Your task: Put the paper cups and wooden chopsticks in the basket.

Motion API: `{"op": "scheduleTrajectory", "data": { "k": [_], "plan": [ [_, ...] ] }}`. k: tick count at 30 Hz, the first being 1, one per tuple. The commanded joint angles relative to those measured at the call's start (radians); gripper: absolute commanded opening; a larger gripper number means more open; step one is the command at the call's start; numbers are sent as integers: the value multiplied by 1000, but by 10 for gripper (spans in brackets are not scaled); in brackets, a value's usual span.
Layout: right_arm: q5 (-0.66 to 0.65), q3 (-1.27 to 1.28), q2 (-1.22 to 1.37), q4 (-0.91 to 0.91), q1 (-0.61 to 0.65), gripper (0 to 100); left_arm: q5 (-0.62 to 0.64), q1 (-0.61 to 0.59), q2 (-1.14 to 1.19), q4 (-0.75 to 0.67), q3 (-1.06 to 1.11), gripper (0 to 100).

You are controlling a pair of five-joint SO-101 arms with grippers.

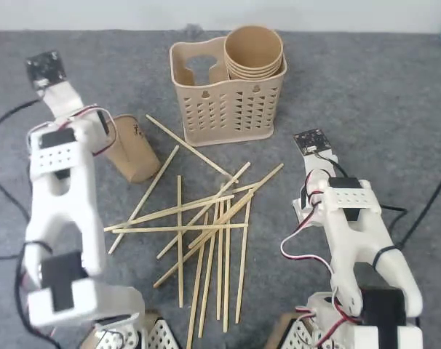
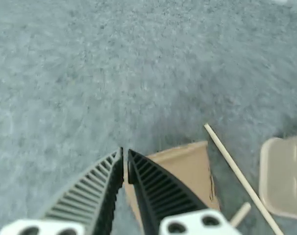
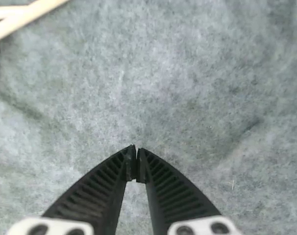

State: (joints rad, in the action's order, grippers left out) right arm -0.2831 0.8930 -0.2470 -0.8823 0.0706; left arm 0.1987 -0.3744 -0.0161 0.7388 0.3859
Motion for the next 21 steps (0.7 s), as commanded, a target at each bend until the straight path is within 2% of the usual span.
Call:
{"op": "scheduleTrajectory", "data": {
  "k": [1,10,17,21],
  "plan": [
    [-9,-5,-5,8,2,8,66,-8,129,-29,-179,14],
    [-12,-5,-5,10,2,8,92,-9,431,14,-394,14],
    [-12,-5,-5,10,2,8,92,-9,522,20,-415,14],
    [-12,-5,-5,12,2,8,92,-6,502,157,-444,14]
  ]
}}
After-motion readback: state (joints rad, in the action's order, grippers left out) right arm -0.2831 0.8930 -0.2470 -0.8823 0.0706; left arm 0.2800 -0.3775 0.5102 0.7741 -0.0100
